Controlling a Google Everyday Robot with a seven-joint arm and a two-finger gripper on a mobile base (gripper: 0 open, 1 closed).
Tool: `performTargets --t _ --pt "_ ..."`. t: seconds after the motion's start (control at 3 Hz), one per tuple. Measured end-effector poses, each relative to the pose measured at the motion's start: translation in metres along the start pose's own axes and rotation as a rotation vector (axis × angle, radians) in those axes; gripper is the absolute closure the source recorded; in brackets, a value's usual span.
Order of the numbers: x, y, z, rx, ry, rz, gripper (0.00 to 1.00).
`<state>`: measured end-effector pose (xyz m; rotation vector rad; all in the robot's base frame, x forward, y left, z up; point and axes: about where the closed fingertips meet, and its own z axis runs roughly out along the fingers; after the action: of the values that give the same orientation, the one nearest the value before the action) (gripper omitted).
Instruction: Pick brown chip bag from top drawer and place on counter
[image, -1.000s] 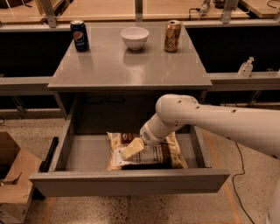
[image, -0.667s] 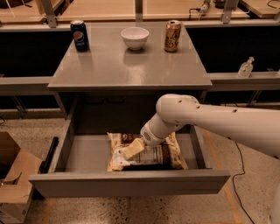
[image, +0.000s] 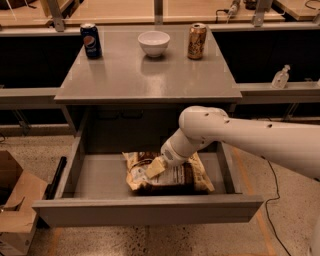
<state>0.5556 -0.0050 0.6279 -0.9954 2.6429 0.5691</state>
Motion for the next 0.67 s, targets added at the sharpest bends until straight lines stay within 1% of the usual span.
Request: performTargets --t 0.33,0.67 --pt "-0.0011 0.0008 -0.0028 0.000 0.000 0.000 0.97" --pt "-0.0018 0.0013 -0.0044 0.000 0.000 0.000 1.00"
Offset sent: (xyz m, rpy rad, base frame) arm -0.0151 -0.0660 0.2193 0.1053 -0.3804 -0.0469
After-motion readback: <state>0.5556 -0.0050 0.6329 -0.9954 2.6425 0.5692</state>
